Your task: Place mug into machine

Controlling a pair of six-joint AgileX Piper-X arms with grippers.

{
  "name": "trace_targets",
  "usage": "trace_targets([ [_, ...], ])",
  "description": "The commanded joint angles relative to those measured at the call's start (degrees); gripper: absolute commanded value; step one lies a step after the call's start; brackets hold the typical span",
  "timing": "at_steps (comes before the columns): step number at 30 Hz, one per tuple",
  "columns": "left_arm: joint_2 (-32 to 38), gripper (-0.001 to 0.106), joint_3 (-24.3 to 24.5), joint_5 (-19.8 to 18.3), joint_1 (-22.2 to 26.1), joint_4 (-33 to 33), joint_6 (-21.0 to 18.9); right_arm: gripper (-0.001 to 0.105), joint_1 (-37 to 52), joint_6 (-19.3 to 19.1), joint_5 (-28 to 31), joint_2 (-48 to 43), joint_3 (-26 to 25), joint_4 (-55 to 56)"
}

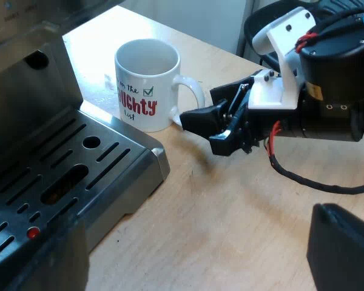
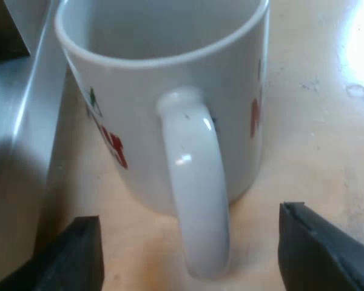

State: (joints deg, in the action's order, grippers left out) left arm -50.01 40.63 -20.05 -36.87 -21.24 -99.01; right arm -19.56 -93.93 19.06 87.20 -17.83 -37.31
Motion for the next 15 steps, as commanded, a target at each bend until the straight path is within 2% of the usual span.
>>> trace_targets([
  [1, 0.24, 0.077, 0.54, 0.11, -0.27, 1.0, -1.02, 0.062, 0.05, -0.87, 0.2, 0.71, -1.96, -0.56],
  [7, 0.24, 0.077, 0.54, 0.11, -0.27, 1.0, -1.02, 0.062, 1.35, 0.23, -0.31, 3.55, -6.31, 3.44],
  [15, 0.24, 0.077, 0.54, 0.11, -0.27, 1.0, 0.31, 0.062, 5.35, 0.15, -5.09, 3.85, -8.55, 6.5],
])
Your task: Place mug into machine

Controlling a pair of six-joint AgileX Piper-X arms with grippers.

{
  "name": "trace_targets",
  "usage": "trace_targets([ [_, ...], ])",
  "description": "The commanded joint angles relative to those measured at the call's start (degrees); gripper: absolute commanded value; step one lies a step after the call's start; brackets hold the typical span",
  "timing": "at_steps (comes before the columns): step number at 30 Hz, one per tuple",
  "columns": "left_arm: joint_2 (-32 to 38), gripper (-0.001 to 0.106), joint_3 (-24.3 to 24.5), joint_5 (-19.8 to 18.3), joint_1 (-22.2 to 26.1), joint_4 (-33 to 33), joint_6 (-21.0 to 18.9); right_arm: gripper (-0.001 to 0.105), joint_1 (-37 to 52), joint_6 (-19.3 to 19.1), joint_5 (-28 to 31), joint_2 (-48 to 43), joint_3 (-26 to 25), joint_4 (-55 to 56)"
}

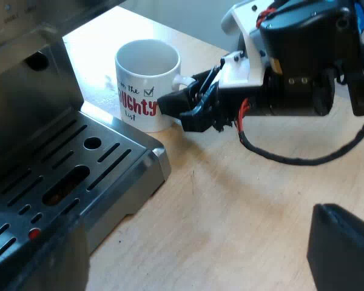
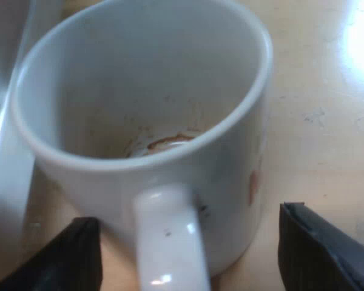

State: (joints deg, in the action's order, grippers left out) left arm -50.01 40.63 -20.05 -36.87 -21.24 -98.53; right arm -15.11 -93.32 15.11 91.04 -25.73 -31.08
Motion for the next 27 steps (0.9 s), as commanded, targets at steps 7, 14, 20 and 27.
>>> trace_targets([
  [7, 0.24, 0.077, 0.54, 0.11, -0.27, 1.0, -0.17, 0.049, 2.25, -1.49, -3.55, 1.31, -1.65, 1.54],
  [14, 0.24, 0.077, 0.54, 0.11, -0.27, 1.0, -0.17, 0.005, 2.25, -1.61, -3.42, 1.28, -1.78, 1.96],
  [20, 0.24, 0.077, 0.54, 0.11, -0.27, 1.0, 1.34, 0.0, 2.0, -3.49, -6.29, 0.65, -1.78, 4.42],
  [27, 0.24, 0.077, 0.54, 0.11, -0.27, 0.9, 0.64, 0.0, -0.48, -7.25, -4.62, -7.25, -1.78, 16.65],
])
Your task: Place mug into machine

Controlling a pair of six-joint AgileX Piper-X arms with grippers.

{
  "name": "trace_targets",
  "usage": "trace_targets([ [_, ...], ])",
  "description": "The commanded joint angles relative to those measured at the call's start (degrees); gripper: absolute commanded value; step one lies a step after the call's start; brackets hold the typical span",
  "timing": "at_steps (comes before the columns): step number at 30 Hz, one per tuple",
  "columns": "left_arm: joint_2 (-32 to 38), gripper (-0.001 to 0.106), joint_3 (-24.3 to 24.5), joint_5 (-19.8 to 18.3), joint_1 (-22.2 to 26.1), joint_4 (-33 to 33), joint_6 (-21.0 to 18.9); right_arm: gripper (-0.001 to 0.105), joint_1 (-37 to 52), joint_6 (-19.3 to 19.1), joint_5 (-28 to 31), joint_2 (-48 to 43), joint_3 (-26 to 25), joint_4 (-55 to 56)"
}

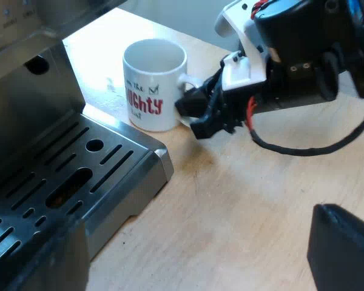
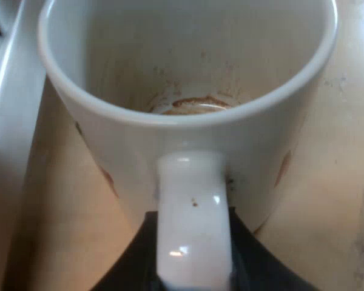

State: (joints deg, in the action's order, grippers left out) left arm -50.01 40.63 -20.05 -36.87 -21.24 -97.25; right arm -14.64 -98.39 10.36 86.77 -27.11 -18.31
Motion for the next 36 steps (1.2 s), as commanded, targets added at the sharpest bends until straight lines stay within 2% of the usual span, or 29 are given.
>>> trace_targets([
  [1, 0.24, 0.077, 0.54, 0.11, -0.27, 0.9, -0.89, 0.0, -1.33, -3.1, 0.08, -4.72, -0.39, 5.66],
  [4, 1.72, 0.077, 0.54, 0.11, -0.27, 0.45, -0.87, 0.0, -2.78, -4.75, 0.08, -10.81, -0.39, 11.89],
  [15, 13.24, 0.077, 0.54, 2.77, -0.27, -5.9, -0.87, 0.0, -3.61, -4.73, -0.83, -32.83, -0.39, 30.72],
  [22, 20.27, 0.077, 0.54, 3.76, -0.27, -11.04, -4.46, 0.0, -6.79, -5.81, -0.71, -45.4, -0.74, 42.36],
  [32, 29.43, 0.077, 0.54, 5.9, -0.27, -21.11, -5.86, 0.0, -17.05, -3.11, 1.43, -54.12, -3.03, 53.53],
  [36, 34.3, 0.077, 0.54, 9.32, -0.27, -27.59, -6.32, 0.0, -22.26, -3.0, 2.99, -54.6, -5.65, 56.69],
])
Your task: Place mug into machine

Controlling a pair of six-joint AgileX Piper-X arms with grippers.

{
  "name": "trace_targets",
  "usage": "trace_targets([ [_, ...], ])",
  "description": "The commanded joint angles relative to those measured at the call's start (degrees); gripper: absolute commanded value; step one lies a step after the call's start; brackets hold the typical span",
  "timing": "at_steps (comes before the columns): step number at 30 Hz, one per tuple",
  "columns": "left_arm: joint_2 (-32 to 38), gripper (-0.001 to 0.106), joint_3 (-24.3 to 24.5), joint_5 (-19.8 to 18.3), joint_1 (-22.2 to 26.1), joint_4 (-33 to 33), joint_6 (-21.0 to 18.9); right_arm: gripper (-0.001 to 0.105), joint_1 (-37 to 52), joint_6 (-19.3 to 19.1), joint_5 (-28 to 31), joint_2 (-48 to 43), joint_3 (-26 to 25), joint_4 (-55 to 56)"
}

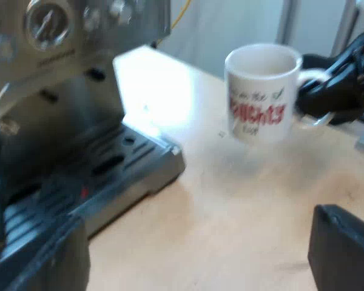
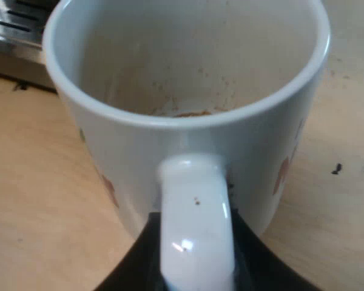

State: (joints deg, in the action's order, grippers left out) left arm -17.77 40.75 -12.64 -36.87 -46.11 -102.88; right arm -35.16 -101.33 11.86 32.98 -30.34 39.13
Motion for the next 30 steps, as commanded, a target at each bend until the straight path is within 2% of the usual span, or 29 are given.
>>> trace_targets([
  [1, 3.29, 0.077, 0.41, 2.59, -0.27, -3.96, -1.09, 0.0, -3.29, -0.01, 2.23, -0.81, -3.02, -0.17],
  [6, 8.65, 0.077, 0.41, 4.84, -0.27, -9.46, -2.64, 0.0, -8.84, 2.91, 5.43, -0.81, -4.83, 0.18],
  [10, 12.6, 0.077, 0.41, 8.06, -0.27, -14.67, -2.76, 0.0, -12.29, 5.71, 6.2, -0.81, -4.92, 0.34],
  [13, 14.57, 0.077, 0.41, 8.66, -0.27, -17.06, -2.76, 0.0, -14.53, 6.23, 6.81, -0.81, -4.92, 0.61],
  [16, 14.93, 0.077, 0.41, 8.66, -0.27, -17.15, -2.76, 0.0, -15.63, 7.13, 8.92, -0.61, -4.92, 0.59],
  [23, 14.66, 0.077, -2.18, 8.66, -0.27, -15.18, -2.63, 0.0, -15.71, 7.33, 8.68, 2.05, -4.92, -0.89],
  [27, 14.18, 0.077, -5.94, 8.66, -0.27, -10.43, -2.25, 0.0, -15.71, 7.33, 8.48, 6.1, -4.92, -4.99],
  [30, 12.11, 0.077, -6.83, 9.44, -0.27, -8.71, -2.25, 0.0, -15.71, 7.33, 8.35, 9.41, -4.92, -8.76],
])
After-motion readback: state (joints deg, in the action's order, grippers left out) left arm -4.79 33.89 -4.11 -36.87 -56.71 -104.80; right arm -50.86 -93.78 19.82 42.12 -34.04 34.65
